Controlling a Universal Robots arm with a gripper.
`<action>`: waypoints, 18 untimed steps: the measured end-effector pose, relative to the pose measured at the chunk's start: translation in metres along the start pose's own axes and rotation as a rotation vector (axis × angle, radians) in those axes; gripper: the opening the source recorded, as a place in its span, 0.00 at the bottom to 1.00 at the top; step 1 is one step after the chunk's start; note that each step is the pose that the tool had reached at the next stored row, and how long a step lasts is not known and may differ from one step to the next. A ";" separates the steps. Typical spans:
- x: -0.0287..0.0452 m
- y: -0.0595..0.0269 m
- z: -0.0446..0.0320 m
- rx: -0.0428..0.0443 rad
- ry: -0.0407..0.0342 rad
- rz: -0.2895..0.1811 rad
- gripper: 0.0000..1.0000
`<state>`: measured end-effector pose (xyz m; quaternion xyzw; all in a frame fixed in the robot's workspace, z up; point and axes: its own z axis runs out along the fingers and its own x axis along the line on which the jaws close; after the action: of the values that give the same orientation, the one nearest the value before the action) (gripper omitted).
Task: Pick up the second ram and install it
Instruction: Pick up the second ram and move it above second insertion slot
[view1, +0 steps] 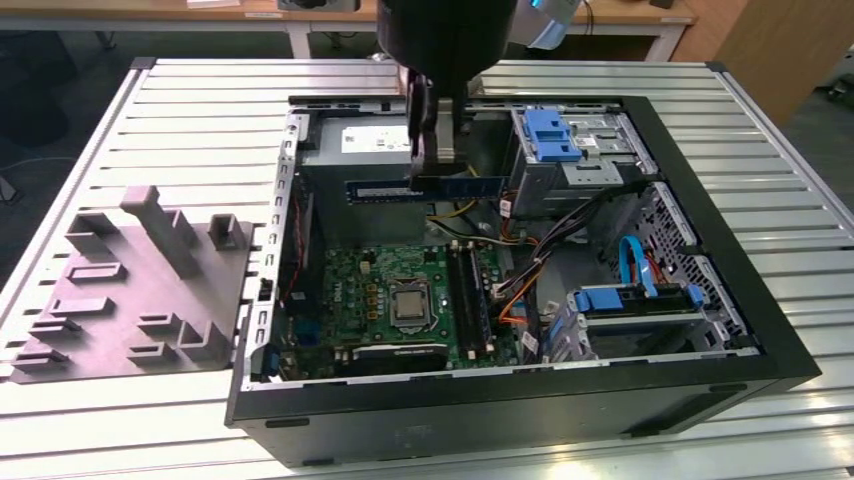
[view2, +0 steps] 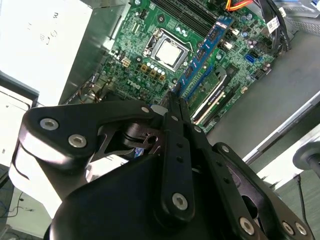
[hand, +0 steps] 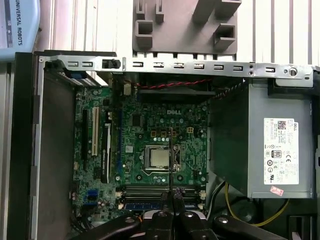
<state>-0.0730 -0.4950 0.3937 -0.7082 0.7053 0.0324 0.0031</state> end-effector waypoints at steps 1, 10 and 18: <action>-0.0014 0.0000 0.0005 0.0005 -0.0005 0.000 0.12; -0.0030 -0.0006 0.0139 0.0048 -0.0032 -0.002 0.12; -0.0028 -0.0020 0.0246 0.0052 -0.0044 -0.002 0.12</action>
<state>-0.0721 -0.4910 0.3692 -0.7088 0.7046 0.0322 0.0066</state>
